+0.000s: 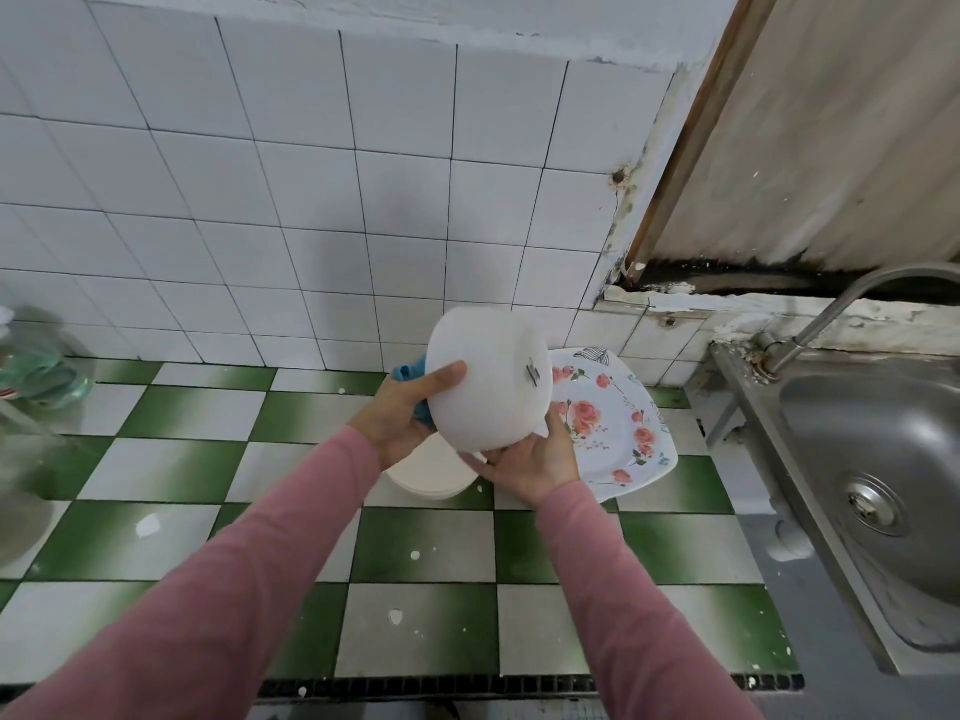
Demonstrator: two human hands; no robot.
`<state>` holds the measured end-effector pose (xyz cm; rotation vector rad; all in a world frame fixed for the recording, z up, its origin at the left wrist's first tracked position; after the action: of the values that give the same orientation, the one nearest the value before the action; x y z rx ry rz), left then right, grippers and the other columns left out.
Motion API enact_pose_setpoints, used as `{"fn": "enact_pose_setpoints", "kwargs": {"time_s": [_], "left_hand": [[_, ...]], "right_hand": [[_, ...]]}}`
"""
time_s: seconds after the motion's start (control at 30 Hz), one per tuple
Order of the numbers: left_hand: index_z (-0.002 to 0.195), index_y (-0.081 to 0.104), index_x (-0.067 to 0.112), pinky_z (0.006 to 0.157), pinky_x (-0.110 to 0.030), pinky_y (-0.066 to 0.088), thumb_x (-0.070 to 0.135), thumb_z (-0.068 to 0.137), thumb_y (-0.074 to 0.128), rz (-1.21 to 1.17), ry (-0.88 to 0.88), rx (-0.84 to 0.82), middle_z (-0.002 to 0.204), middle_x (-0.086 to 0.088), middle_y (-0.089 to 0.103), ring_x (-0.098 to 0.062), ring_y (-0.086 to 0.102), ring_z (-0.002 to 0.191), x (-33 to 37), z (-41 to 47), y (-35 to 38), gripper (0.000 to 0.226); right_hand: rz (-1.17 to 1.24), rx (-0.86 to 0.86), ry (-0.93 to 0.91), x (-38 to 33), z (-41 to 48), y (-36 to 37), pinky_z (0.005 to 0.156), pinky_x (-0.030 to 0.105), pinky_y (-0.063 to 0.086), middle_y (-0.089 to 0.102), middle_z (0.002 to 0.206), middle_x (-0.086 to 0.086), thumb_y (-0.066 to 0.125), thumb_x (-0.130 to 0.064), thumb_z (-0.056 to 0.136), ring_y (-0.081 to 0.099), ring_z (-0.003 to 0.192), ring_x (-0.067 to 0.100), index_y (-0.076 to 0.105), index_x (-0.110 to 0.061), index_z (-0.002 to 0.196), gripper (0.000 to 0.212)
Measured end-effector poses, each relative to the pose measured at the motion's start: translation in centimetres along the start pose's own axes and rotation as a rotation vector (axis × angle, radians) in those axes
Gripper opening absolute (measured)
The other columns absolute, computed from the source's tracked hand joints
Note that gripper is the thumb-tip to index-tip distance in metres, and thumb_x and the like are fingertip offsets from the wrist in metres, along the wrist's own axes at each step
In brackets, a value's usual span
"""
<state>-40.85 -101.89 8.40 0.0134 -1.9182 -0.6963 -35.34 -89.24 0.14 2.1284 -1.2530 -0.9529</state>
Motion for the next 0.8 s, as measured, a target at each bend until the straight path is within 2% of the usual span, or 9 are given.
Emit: {"fn": "enact_pose_setpoints", "kwargs": {"time_s": [0.1, 0.2, 0.3, 0.4, 0.47, 0.57, 0.67, 0.73, 0.8], "left_hand": [[0.111, 0.066, 0.013, 0.074, -0.043, 0.061, 0.035, 0.052, 0.092, -0.009, -0.013, 0.031, 0.108, -0.007, 0.074, -0.027, 0.07, 0.1, -0.1, 0.1, -0.9, 0.068], [0.109, 0.064, 0.01, 0.078, -0.041, 0.061, 0.034, 0.069, 0.076, -0.058, -0.064, 0.132, 0.104, -0.007, 0.074, -0.027, 0.068, 0.102, -0.8, -0.2, -2.7, 0.048], [0.121, 0.061, 0.007, 0.087, -0.042, 0.057, 0.03, 0.092, 0.059, -0.065, -0.101, 0.214, 0.123, -0.016, 0.066, -0.029, 0.065, 0.107, -2.1, -0.4, -4.6, 0.037], [0.133, 0.053, 0.008, 0.09, -0.042, 0.054, 0.031, 0.097, 0.055, -0.172, -0.014, 0.316, 0.131, -0.016, 0.06, -0.031, 0.061, 0.115, -2.0, -0.4, -5.3, 0.043], [0.135, 0.051, 0.011, 0.093, -0.042, 0.053, 0.035, 0.097, 0.054, -0.138, 0.115, 0.386, 0.13, -0.014, 0.06, -0.03, 0.06, 0.117, -0.6, -0.5, -5.0, 0.045], [0.137, 0.051, 0.022, 0.095, -0.042, 0.053, 0.051, 0.093, 0.05, 0.183, 0.325, 0.43, 0.127, -0.009, 0.057, -0.029, 0.058, 0.118, 1.8, -1.1, -2.5, 0.052], [0.139, 0.045, 0.035, 0.089, -0.022, 0.052, 0.041, 0.101, 0.044, 0.522, 0.538, 0.258, 0.122, 0.002, 0.059, -0.016, 0.057, 0.112, 2.9, -1.7, 2.1, 0.038], [0.143, 0.042, 0.034, 0.11, -0.023, 0.038, 0.037, 0.103, 0.042, 0.835, 0.669, 0.057, 0.141, 0.005, 0.05, -0.011, 0.041, 0.136, 2.2, -1.3, 4.9, 0.04], [0.141, 0.048, 0.027, 0.119, -0.03, 0.027, 0.036, 0.102, 0.042, 1.012, 0.781, 0.002, 0.146, 0.006, 0.047, -0.012, 0.032, 0.143, 2.2, -0.6, 5.7, 0.04]], "right_hand": [[0.108, 0.023, -0.13, -1.3, -0.6, 0.5, 0.097, 0.048, 0.052, 0.069, 0.118, 0.017, 0.048, -0.035, 0.099, 0.061, 0.117, 0.037, 0.062, -0.009, 0.125, 0.039], [0.199, -0.055, -0.255, -3.6, -1.5, 1.9, 0.085, 0.048, 0.059, 0.074, 0.105, 0.014, 0.048, -0.014, 0.101, 0.072, 0.098, 0.031, 0.067, -0.007, 0.113, 0.024], [0.245, -0.087, -0.34, -6.1, -2.5, 3.5, 0.093, 0.054, 0.054, 0.075, 0.104, 0.013, 0.049, -0.019, 0.103, 0.067, 0.106, 0.031, 0.065, -0.01, 0.117, 0.023], [0.225, -0.067, -0.458, -8.1, -3.5, 4.1, 0.071, 0.049, 0.061, 0.078, 0.091, 0.007, 0.05, -0.023, 0.104, 0.074, 0.084, 0.023, 0.065, -0.011, 0.111, 0.021], [0.136, -0.032, -0.527, -8.9, -4.0, 4.1, 0.066, 0.04, 0.063, 0.077, 0.096, 0.003, 0.05, -0.023, 0.105, 0.075, 0.082, 0.018, 0.061, -0.01, 0.124, 0.025], [-0.207, 0.034, -0.61, -8.4, -4.6, 4.9, 0.062, 0.03, 0.058, 0.068, 0.113, 0.003, 0.046, -0.024, 0.106, 0.067, 0.093, 0.018, 0.057, -0.017, 0.127, 0.025], [-0.561, 0.099, -0.674, -6.6, -4.7, 6.5, 0.07, 0.032, 0.054, 0.063, 0.115, 0.004, 0.044, -0.032, 0.106, 0.06, 0.099, 0.023, 0.058, -0.022, 0.12, 0.023], [-0.652, 0.069, -0.681, -5.1, -4.8, 7.6, 0.086, 0.043, 0.057, 0.068, 0.112, 0.006, 0.042, -0.035, 0.105, 0.065, 0.103, 0.026, 0.062, -0.021, 0.115, 0.026], [-0.721, 0.049, -0.691, -4.5, -5.0, 8.0, 0.09, 0.045, 0.056, 0.071, 0.106, 0.007, 0.041, -0.03, 0.106, 0.067, 0.101, 0.024, 0.067, -0.021, 0.101, 0.028]]}}
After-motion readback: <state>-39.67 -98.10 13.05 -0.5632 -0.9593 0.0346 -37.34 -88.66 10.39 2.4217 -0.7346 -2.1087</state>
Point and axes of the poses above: each hand's wrist, its own z-axis towards the middle knuckle, its own y-axis out of the palm, x = y × z, the point moved 7 cm from there along z, towards the middle knuckle
